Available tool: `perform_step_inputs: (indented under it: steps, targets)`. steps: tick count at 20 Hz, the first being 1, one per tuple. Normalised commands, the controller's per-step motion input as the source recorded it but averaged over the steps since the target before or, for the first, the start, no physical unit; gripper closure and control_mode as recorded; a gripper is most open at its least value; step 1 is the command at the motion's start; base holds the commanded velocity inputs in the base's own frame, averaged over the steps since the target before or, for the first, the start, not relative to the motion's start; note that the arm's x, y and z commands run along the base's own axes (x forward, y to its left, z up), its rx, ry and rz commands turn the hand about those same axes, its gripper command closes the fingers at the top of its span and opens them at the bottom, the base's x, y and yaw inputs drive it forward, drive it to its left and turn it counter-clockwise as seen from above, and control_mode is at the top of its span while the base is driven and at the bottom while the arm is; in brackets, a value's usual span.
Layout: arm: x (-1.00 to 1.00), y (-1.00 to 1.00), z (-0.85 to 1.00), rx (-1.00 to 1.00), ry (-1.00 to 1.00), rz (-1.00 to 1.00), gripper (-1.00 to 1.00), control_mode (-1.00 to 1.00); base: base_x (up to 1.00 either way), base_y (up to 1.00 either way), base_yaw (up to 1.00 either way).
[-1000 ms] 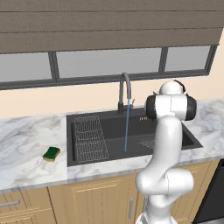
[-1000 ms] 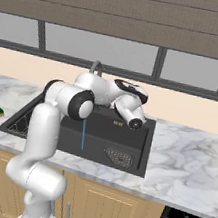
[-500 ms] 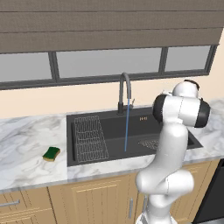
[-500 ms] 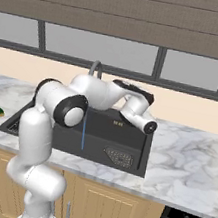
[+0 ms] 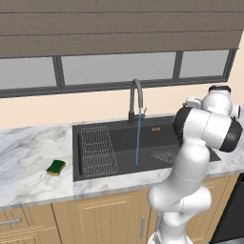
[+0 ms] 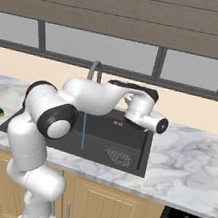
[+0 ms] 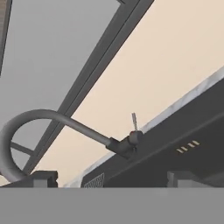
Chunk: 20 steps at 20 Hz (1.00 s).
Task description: Soak the sponge with water for a few seconds and then drop it inside the sink.
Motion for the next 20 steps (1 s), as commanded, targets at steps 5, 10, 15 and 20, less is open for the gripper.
perform_step_inputs:
  steps: [5, 10, 15, 20]
  targets:
    - [-0.38, 0.01, 0.01, -0.02, 0.01, 0.0, -1.0, -1.0, 0.0, 0.0, 0.0]
    - [-0.36, 0.02, 0.0, -0.06, 0.04, -0.04, -1.0, -1.0, 0.0, 0.0, 0.0]
    - [-0.02, 0.19, 0.0, -0.1, 0.14, -0.05, -1.0, -1.0, 0.0, 0.0, 0.0]
    - [-0.09, 0.18, 0.0, -0.1, 0.1, -0.09, -1.0, -1.0, 0.0, 0.0, 0.0]
